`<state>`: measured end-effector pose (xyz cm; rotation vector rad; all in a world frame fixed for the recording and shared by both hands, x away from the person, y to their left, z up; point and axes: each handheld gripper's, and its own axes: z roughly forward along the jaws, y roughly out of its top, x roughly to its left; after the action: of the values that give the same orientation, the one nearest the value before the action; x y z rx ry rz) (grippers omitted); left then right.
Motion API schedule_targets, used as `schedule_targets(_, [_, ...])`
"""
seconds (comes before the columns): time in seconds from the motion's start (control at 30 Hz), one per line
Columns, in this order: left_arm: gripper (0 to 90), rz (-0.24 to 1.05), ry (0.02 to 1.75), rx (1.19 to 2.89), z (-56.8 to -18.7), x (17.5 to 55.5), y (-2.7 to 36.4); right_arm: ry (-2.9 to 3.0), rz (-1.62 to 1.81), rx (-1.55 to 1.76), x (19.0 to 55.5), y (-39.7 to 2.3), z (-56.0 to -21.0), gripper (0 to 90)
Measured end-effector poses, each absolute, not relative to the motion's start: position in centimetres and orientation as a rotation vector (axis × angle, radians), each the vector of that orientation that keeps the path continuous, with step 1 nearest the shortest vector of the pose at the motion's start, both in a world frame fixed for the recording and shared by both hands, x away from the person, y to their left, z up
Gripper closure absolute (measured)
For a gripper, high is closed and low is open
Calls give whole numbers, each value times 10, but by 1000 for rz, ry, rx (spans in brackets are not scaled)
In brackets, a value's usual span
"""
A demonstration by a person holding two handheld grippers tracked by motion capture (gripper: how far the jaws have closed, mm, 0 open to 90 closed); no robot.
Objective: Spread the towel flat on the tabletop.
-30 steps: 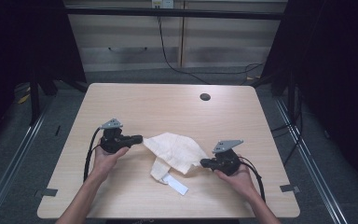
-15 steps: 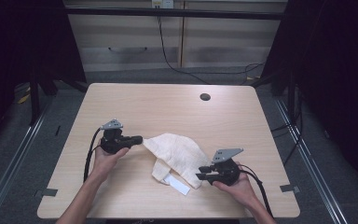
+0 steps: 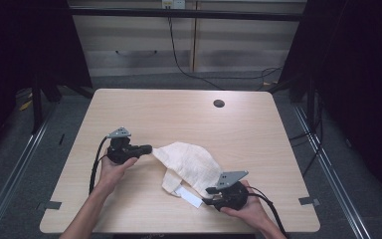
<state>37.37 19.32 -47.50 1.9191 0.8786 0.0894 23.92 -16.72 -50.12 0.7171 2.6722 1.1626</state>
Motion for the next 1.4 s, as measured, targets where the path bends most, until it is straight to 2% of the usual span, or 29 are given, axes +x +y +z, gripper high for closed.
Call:
schedule_targets(0.07, [860, 93, 879, 1921, -475, 374, 193, 2648, 1141, 689, 238, -166, -502, 719])
schedule_targets(0.13, [860, 92, 878, 1921, -474, 373, 194, 2631, 1156, 698, 240, -167, -503, 840])
schedule_targets(0.2, [860, 94, 874, 1919, -474, 374, 194, 2637, 1173, 747, 244, -169, -503, 869])
schedule_targets(0.33, [861, 87, 874, 1908, -473, 374, 197, 2604, 1208, 789, 248, -173, -497, 874])
schedule_targets(0.57, [863, 90, 838, 1861, -459, 372, 201, 2399, 1408, 895, 266, -199, -462, 878])
schedule_targets(1.03, [868, 150, 711, 1789, -410, 354, 209, 2135, 1519, 900, 279, -234, -392, 879])
schedule_targets(1.4, [870, 191, 611, 1753, -372, 335, 207, 2030, 1585, 894, 285, -241, -362, 879])
